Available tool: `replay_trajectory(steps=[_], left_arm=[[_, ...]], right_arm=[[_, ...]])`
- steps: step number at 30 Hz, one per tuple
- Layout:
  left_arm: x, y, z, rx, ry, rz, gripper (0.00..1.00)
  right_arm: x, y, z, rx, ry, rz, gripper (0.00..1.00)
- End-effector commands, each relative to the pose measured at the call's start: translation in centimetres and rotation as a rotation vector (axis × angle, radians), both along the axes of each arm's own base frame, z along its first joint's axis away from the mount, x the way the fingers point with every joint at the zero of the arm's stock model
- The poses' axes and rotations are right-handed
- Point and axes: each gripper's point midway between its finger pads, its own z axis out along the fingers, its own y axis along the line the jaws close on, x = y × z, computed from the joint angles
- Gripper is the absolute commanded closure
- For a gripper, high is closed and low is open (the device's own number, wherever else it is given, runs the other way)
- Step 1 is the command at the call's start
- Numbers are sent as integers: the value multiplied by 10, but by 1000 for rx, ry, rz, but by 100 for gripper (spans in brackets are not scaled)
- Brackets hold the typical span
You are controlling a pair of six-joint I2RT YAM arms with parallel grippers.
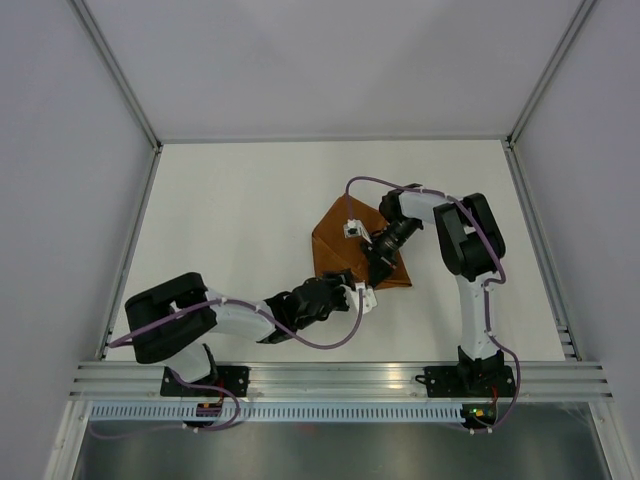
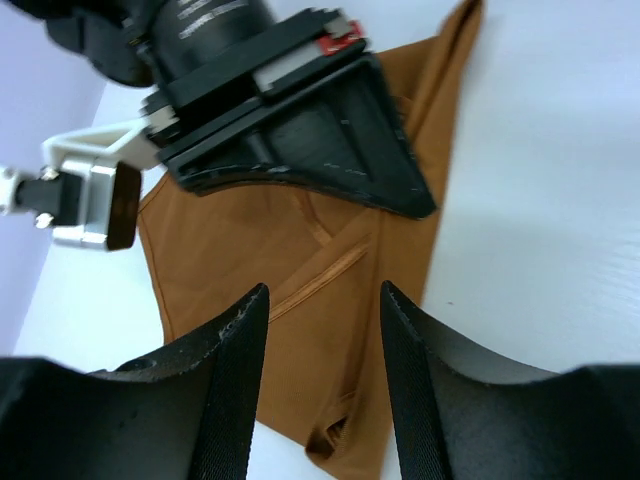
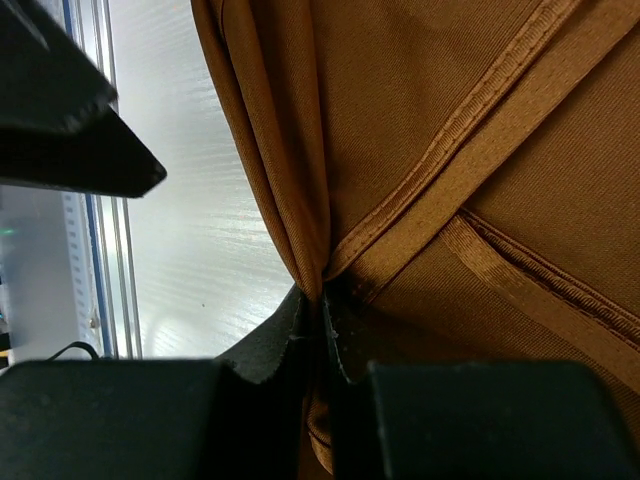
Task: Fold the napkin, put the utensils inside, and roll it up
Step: Roll the napkin with the utensil
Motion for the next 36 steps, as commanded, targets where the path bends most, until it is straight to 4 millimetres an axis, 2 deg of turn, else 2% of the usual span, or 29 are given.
replay_trajectory(steps=[1, 5, 9, 12, 17, 26, 28, 36], left_arm=[[-2, -14, 6, 78, -97, -46, 46], [-9, -21, -5, 146, -135, -94, 40], [-12, -31, -16, 198, -136, -145, 39], [-10, -33, -29, 249, -149, -161, 39], [-10, -37, -40, 277, -138, -182, 39], [-7, -33, -61, 344, -98, -193, 38], [-9, -29, -70, 382, -72, -205, 38], [-11, -24, -88, 448, 38, -224, 45]], right_arm=[[7, -10, -23, -41, -12, 34, 84], [5, -11, -25, -54, 23, 34, 84], [8, -11, -29, -68, 49, 31, 85], [7, -12, -32, -80, 87, 33, 85], [7, -12, -35, -91, 123, 29, 85], [6, -12, -34, -86, 157, 38, 85], [6, -12, -34, -86, 158, 39, 84], [7, -12, -33, -91, 171, 39, 85]])
